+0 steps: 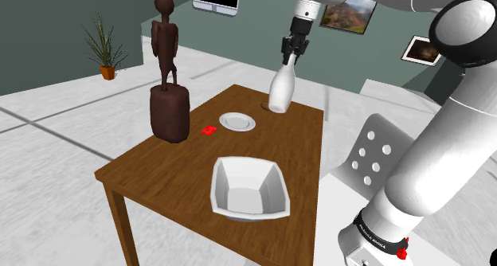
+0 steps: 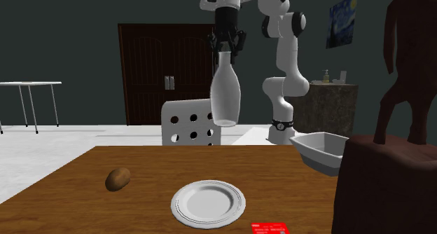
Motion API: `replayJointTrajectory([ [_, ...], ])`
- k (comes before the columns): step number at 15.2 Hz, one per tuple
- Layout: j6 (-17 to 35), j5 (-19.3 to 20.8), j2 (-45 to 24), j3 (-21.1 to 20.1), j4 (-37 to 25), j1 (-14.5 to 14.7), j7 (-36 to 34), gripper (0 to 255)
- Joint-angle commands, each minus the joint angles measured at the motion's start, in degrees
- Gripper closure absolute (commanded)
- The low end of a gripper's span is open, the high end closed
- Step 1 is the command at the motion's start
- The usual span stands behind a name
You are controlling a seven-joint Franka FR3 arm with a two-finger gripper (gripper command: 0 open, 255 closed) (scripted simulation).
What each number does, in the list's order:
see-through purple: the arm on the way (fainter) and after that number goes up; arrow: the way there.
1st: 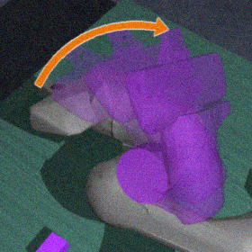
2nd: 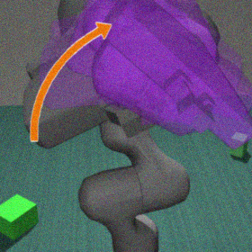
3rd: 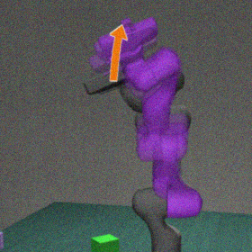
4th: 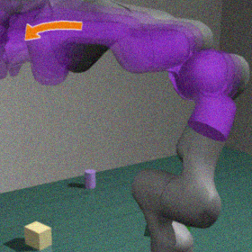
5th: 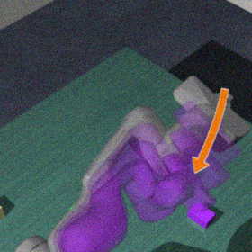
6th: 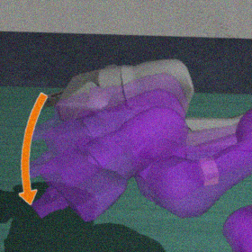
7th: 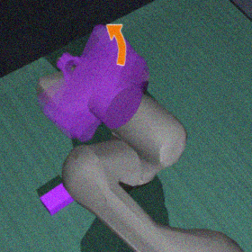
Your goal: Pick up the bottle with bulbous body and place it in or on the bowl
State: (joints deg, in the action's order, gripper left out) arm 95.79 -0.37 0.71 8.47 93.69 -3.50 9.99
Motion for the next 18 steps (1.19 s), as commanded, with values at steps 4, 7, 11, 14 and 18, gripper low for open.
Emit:
replayJointTrajectory([
  [4,-1.01,0.97,7.34,-3.07,6.24,2.58,-5.79,255],
  [7,-1.98,1.08,11.36,-5.13,9.29,3.96,-9.25,255],
  [11,-3.64,0.72,16.02,-8.12,12.32,5.71,-13.92,255],
  [14,-5.09,0.11,18.98,-10.51,13.85,6.99,-17.48,255],
  [18,-7.19,-1.07,22.2,-13.87,14.94,8.69,-22.33,255],
])
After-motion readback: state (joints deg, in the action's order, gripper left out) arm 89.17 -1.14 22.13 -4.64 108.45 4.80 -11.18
